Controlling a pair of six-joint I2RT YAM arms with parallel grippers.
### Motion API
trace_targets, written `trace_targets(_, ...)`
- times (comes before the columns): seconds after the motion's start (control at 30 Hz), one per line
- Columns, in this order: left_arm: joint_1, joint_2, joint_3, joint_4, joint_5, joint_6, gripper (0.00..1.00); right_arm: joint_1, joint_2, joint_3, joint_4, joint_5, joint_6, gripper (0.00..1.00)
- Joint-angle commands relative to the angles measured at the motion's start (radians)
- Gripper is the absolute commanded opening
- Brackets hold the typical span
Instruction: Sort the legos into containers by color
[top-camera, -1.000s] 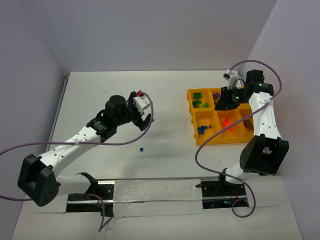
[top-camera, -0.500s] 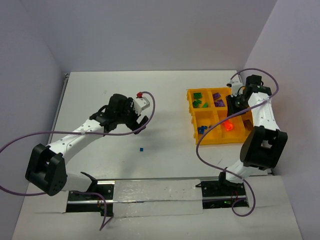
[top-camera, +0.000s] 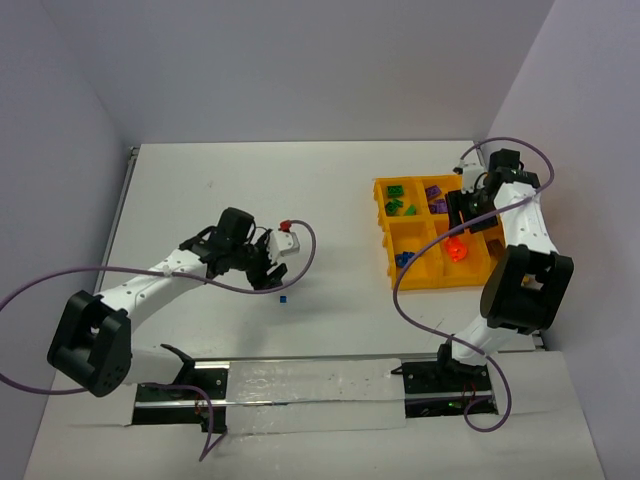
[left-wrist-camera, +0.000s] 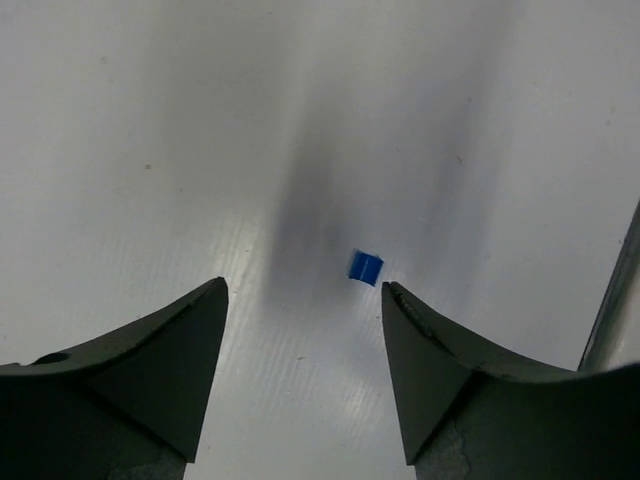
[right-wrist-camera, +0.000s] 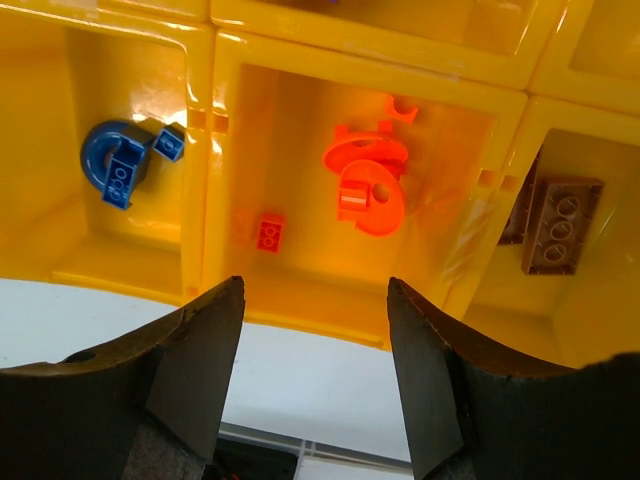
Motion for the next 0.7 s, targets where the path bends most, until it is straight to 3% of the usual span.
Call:
trace_targets(0.0, 0.01, -0.05, -0.039, -0.027, 0.134, 0.14, 0.69, 0.024, -0.036, 0.069, 0.004, -0.072, 0.044, 0.67)
trace_targets(0.27, 0.011, 0.031, -0.053, -0.077, 0.183, 0.325, 0.65, 0.093, -0.039, 0.128, -0.009, -0.124, 0.101, 0.7)
trace_targets(0.33, 0.011, 0.051, -0.067, -0.07, 0.201, 0.38, 0.65, 0.099, -0.036, 0.137, -0.014, -0.13, 0.102, 0.75)
trace_targets(0.43, 0.011, 0.099, -0.072, -0.053, 0.224, 0.433, 0.65, 0.105, -0.027, 0.153, -0.018, -0.136, 0.108, 0.92)
trace_targets(0.67, 0.005, 0.191, -0.044, -0.016, 0.218, 0.436, 0.61, 0.108, -0.029, 0.166, -0.019, -0.14, 0.106, 0.95)
